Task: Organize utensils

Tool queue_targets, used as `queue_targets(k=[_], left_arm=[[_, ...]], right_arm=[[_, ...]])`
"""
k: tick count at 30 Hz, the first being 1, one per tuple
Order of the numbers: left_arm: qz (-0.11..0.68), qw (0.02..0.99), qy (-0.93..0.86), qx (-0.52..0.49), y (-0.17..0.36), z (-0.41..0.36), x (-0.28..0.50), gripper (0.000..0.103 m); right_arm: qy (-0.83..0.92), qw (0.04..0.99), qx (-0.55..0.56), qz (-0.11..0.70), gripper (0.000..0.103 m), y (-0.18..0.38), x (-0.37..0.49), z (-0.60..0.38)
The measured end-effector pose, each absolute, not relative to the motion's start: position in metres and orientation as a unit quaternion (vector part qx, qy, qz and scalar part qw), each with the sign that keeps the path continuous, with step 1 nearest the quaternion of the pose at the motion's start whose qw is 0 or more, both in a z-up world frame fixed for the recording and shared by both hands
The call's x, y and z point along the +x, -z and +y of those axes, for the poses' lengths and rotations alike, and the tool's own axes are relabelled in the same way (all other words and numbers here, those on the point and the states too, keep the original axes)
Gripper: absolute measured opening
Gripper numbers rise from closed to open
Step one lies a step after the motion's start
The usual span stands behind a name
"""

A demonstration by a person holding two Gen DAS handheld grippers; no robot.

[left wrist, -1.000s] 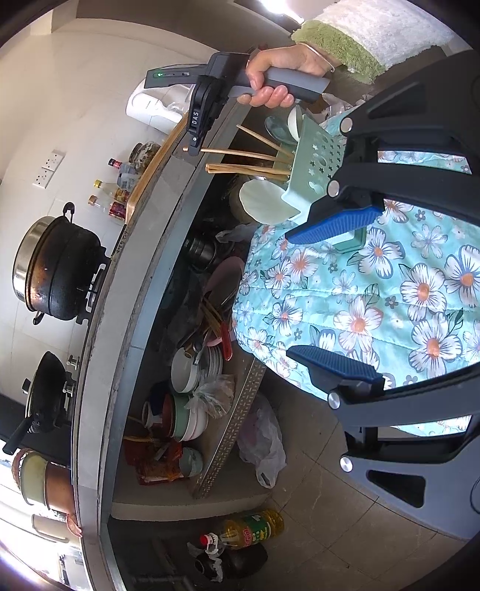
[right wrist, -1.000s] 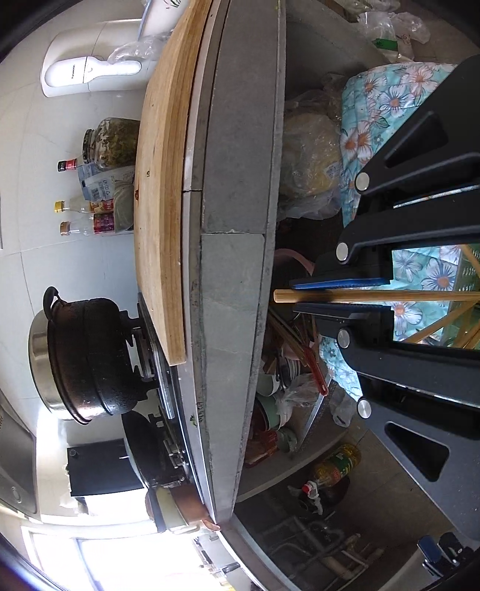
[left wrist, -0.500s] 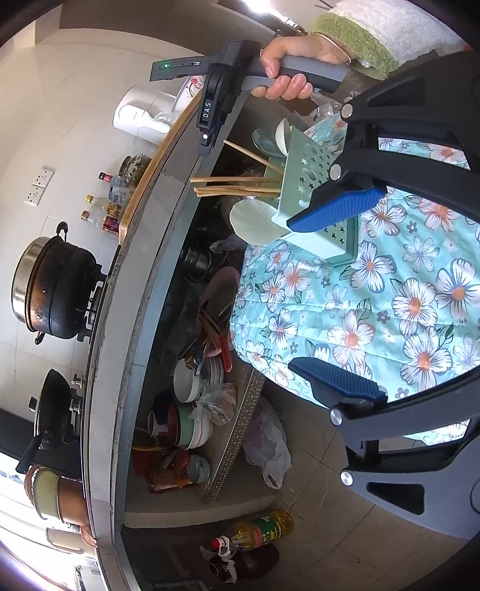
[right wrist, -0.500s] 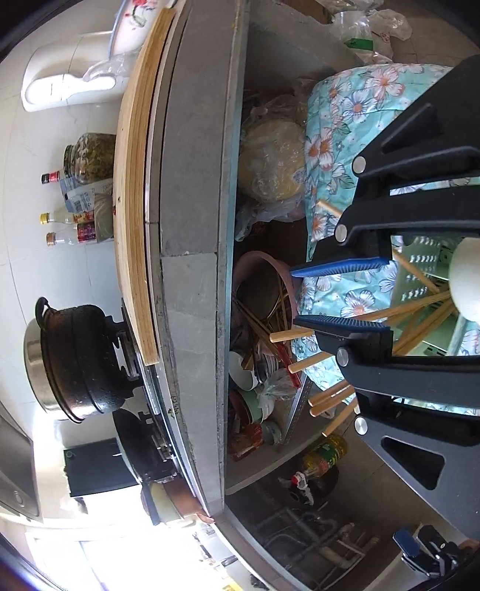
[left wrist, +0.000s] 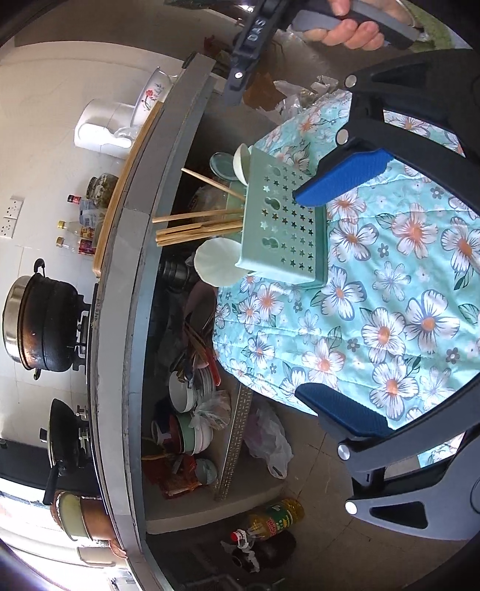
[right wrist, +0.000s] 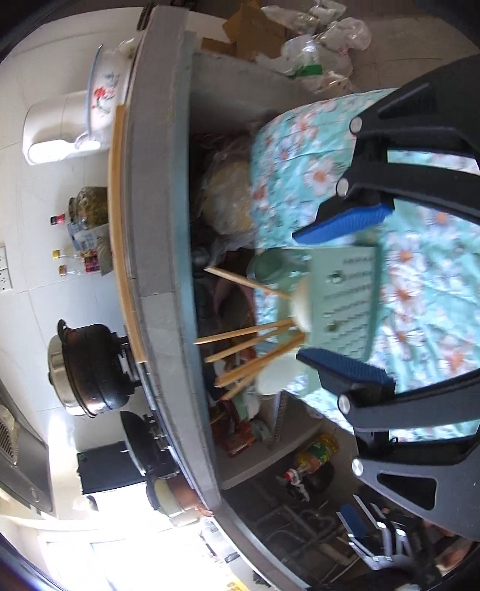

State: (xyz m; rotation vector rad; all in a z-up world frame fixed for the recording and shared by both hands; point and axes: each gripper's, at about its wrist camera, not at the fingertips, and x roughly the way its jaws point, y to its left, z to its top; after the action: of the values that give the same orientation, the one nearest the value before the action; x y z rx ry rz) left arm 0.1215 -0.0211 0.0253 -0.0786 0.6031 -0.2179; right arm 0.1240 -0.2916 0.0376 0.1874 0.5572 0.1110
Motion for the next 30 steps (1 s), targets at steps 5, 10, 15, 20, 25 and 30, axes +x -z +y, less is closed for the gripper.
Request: queue_targets(k=[5,10,15,20,25,30], left_arm=[[0.316,0.944,0.089,-0.016,-0.021,-0.043,0.109,0.095],[0.334,0.940,0.071,0.009,-0.018,-0.058,0.097,0.095],[0.316,0.946,0.048,0.051,-0.022,-0.072,0.081,0.095],[0.310,0.946,0.041,0.081,-0.031,-0.084,0.071,0.095],[0.285,0.956,0.043,0.061,-0.041,-0.087,0.060,0.095],[0.270,0.960,0.047,0.056,-0.047,-0.090,0.059,0.095]], right_arm=[[-0.018,0.948,0.084,0.307,0.082,-0.012,0.078,-0.292],[0.015,0.944,0.078,0.319,0.091,0.008,0.047,-0.293],[0.042,0.945,0.074,0.316,0.097,0.015,0.023,-0.294],[0.065,0.948,0.060,0.305,0.097,0.009,0.008,-0.289],[0.073,0.950,0.064,0.297,0.097,0.002,-0.002,-0.287],[0.083,0.952,0.054,0.290,0.097,-0.004,-0.006,-0.289]])
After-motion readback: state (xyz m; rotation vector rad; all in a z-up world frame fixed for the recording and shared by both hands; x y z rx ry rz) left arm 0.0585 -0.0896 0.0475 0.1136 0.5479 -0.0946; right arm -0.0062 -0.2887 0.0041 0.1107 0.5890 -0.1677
